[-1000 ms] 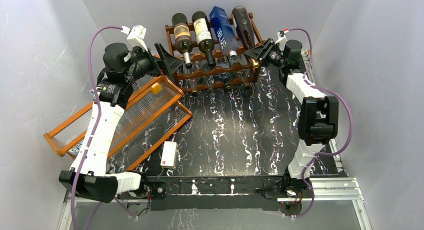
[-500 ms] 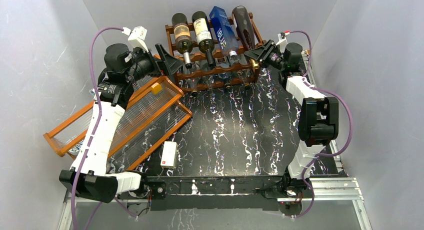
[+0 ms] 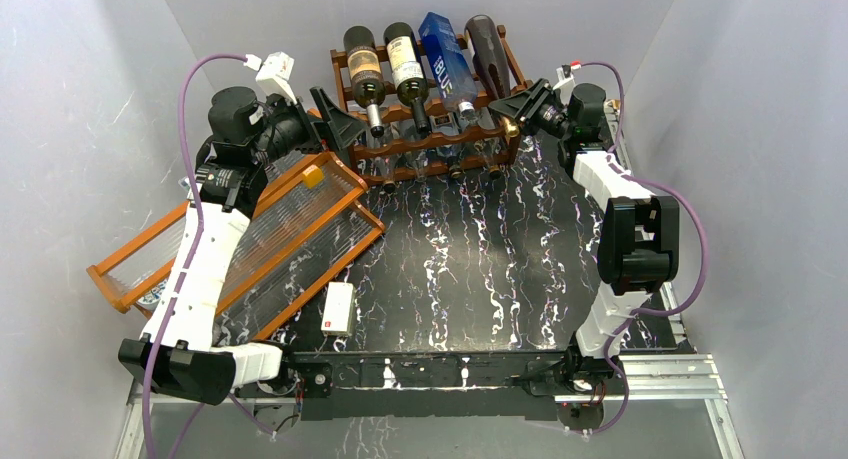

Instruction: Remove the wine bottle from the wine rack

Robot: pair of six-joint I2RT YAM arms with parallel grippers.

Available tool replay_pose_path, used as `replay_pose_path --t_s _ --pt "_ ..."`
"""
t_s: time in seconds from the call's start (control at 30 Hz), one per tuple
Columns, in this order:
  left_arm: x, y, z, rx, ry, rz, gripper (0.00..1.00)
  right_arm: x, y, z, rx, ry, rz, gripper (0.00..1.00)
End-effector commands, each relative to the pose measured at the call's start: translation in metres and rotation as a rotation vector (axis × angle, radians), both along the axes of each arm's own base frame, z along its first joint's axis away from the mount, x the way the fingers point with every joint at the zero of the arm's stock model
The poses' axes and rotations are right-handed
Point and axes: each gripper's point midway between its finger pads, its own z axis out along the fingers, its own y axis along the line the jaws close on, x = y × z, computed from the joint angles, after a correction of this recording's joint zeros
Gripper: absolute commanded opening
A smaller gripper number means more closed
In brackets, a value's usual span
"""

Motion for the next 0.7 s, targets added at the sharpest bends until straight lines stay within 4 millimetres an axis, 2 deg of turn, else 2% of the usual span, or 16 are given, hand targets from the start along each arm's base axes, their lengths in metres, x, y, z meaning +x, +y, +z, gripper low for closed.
replay_pose_path --t_s 0.0,0.27,0.67 --pt "-0.008 -0.001 0.016 -0.009 -0.055 -0.011 0.98 -0.073 0.016 0.200 0.009 -0.733 0.112 0.00" --pt "-0.008 -0.001 0.014 -0.007 -0.052 -0.010 0.98 -0.087 0.013 0.223 -0.003 -0.779 0.100 0.00" --pt "-0.006 -0.003 0.015 -0.012 -0.053 -0.021 0.98 -0.102 0.009 0.234 -0.013 -0.811 0.081 0.00"
